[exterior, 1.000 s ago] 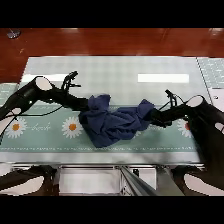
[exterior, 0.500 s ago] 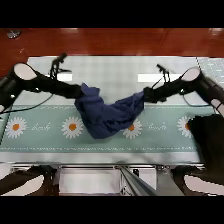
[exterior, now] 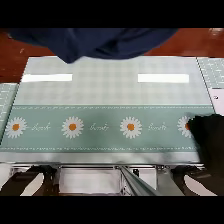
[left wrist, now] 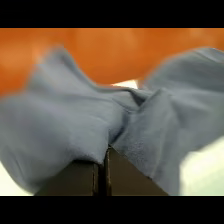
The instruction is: Fold the shirts.
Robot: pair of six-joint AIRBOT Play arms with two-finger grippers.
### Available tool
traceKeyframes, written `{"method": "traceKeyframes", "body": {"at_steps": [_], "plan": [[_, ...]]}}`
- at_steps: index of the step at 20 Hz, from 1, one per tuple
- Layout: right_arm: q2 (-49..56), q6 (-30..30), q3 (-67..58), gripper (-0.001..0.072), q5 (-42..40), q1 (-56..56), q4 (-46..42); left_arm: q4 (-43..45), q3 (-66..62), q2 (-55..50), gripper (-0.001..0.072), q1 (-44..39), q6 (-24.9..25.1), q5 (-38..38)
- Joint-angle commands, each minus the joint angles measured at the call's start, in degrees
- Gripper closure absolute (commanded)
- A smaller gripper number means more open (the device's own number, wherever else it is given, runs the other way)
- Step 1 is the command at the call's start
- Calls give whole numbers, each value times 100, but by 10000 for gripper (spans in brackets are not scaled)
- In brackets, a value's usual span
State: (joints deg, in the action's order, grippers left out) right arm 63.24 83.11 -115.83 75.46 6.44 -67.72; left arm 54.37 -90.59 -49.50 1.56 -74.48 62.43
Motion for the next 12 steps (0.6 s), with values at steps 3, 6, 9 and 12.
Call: {"method": "traceKeyframes", "body": {"at_steps": [3, 6, 9, 12], "plan": [[-1558, -22, -431, 691, 385, 4, -682, 168, -267, 1390, 685, 400, -437, 1071], [-2068, -20, -129, 691, 750, 4, -793, 175, 146, 1969, 685, 400, -627, 1679], [-2275, 155, 562, 691, 1342, 4, -918, 170, 1252, 2439, 685, 400, -1019, 2253], [-2286, 192, 1720, 691, 1539, 7, -560, -74, 3106, 2839, 685, 400, -1150, 2374]]}}
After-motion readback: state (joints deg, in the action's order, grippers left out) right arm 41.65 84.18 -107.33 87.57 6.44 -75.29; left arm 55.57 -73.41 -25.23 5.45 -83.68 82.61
